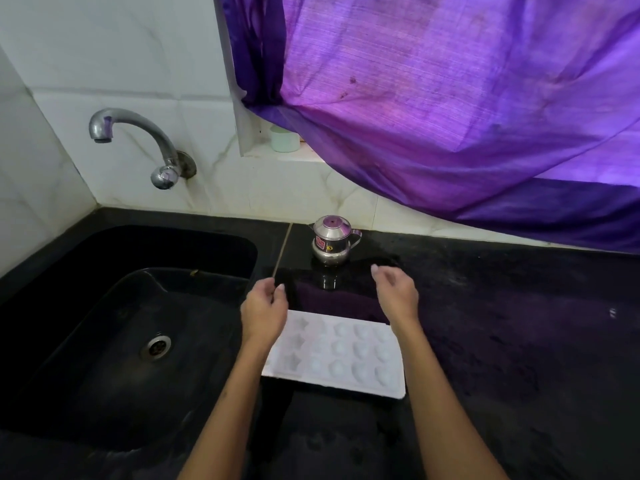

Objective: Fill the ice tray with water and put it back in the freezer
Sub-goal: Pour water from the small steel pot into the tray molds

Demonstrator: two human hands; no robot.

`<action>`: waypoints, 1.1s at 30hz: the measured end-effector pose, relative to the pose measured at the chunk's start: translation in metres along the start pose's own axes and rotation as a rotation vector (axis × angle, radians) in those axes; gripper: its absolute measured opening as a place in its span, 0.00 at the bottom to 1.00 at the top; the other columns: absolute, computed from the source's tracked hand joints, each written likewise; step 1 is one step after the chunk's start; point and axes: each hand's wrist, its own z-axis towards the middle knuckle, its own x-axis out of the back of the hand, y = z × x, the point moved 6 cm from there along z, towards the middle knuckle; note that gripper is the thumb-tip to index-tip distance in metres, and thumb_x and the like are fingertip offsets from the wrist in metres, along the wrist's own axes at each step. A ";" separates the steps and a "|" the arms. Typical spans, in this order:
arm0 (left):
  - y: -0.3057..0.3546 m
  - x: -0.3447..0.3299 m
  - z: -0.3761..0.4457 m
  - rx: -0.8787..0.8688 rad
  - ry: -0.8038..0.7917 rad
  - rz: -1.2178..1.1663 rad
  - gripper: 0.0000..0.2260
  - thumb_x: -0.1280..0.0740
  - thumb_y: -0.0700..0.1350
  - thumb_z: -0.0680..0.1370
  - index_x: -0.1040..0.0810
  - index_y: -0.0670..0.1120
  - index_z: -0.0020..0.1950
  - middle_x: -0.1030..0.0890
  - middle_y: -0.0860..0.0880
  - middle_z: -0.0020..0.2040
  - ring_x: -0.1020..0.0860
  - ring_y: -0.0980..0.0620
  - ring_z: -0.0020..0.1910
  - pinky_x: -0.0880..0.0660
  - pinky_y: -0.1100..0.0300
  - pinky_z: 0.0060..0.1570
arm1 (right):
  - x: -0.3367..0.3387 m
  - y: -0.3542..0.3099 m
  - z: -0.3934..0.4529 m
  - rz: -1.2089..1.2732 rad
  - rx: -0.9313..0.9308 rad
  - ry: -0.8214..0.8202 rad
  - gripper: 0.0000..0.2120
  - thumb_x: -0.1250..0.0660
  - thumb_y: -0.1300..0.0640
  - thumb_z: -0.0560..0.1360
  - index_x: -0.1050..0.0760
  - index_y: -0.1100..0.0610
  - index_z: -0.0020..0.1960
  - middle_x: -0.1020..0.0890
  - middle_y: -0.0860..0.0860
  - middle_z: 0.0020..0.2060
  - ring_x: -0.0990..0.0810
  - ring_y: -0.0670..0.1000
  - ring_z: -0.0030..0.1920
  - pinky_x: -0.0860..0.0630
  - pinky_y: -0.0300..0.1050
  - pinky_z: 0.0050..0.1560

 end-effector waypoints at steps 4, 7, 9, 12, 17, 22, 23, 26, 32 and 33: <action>0.023 -0.041 0.029 0.021 -0.096 -0.032 0.17 0.40 0.45 0.80 0.29 0.40 0.67 0.23 0.43 0.62 0.25 0.46 0.61 0.30 0.56 0.59 | -0.033 -0.021 0.050 0.077 -0.042 -0.093 0.24 0.36 0.46 0.77 0.30 0.58 0.68 0.24 0.54 0.64 0.25 0.52 0.61 0.30 0.41 0.56; 0.032 -0.064 0.042 0.024 -0.159 -0.034 0.16 0.40 0.45 0.80 0.29 0.41 0.66 0.22 0.51 0.52 0.26 0.50 0.55 0.32 0.60 0.53 | -0.052 -0.031 0.077 0.034 -0.056 -0.161 0.33 0.36 0.44 0.76 0.41 0.57 0.75 0.36 0.55 0.73 0.34 0.56 0.71 0.34 0.47 0.66; 0.035 -0.074 0.046 0.008 -0.193 -0.030 0.15 0.41 0.44 0.80 0.29 0.40 0.65 0.26 0.57 0.46 0.28 0.53 0.51 0.33 0.60 0.51 | -0.061 -0.032 0.092 -0.008 -0.068 -0.206 0.33 0.36 0.42 0.76 0.39 0.56 0.74 0.36 0.55 0.73 0.33 0.57 0.70 0.32 0.53 0.68; 0.037 -0.080 0.050 -0.008 -0.206 -0.022 0.14 0.41 0.43 0.80 0.28 0.41 0.64 0.28 0.54 0.48 0.28 0.55 0.50 0.34 0.61 0.50 | -0.070 -0.033 0.104 -0.074 -0.065 -0.254 0.19 0.35 0.42 0.75 0.26 0.58 0.54 0.23 0.55 0.55 0.24 0.53 0.53 0.24 0.55 0.59; 0.033 -0.084 0.047 0.012 -0.233 -0.037 0.14 0.41 0.43 0.80 0.29 0.43 0.65 0.28 0.57 0.46 0.29 0.62 0.42 0.34 0.68 0.41 | -0.076 -0.019 0.100 -0.016 -0.132 -0.238 0.18 0.31 0.44 0.73 0.27 0.58 0.36 0.22 0.53 0.39 0.21 0.51 0.42 0.19 0.51 0.51; 0.030 -0.083 0.036 0.041 -0.244 -0.065 0.15 0.41 0.43 0.80 0.30 0.42 0.67 0.23 0.47 0.59 0.27 0.54 0.53 0.33 0.61 0.51 | -0.083 -0.006 0.082 0.119 -0.241 -0.182 0.14 0.30 0.49 0.73 0.22 0.61 0.43 0.20 0.52 0.38 0.20 0.51 0.45 0.19 0.46 0.48; 0.030 -0.083 0.034 0.047 -0.246 -0.071 0.16 0.41 0.43 0.80 0.30 0.42 0.67 0.23 0.46 0.61 0.27 0.53 0.54 0.33 0.61 0.52 | -0.082 -0.006 0.078 0.118 -0.232 -0.147 0.13 0.30 0.49 0.73 0.22 0.59 0.38 0.20 0.52 0.36 0.19 0.52 0.45 0.20 0.47 0.50; 0.030 -0.079 0.026 0.045 -0.243 -0.077 0.16 0.41 0.43 0.80 0.31 0.43 0.68 0.24 0.45 0.63 0.26 0.52 0.56 0.33 0.62 0.52 | -0.074 -0.007 0.068 0.058 -0.182 -0.051 0.16 0.32 0.49 0.74 0.21 0.61 0.35 0.19 0.54 0.36 0.20 0.54 0.44 0.23 0.50 0.50; 0.036 -0.067 0.005 -0.010 -0.244 -0.083 0.17 0.42 0.43 0.81 0.31 0.43 0.69 0.26 0.45 0.65 0.27 0.50 0.63 0.34 0.63 0.55 | -0.039 -0.026 0.050 0.087 -0.063 0.034 0.16 0.32 0.49 0.73 0.25 0.60 0.33 0.23 0.53 0.31 0.25 0.52 0.37 0.28 0.45 0.39; 0.037 -0.066 0.000 -0.019 -0.252 -0.085 0.17 0.42 0.43 0.81 0.32 0.43 0.70 0.26 0.45 0.66 0.28 0.50 0.64 0.34 0.63 0.57 | -0.029 -0.032 0.046 0.105 -0.050 0.046 0.17 0.32 0.49 0.73 0.26 0.58 0.31 0.23 0.53 0.31 0.24 0.53 0.38 0.26 0.46 0.41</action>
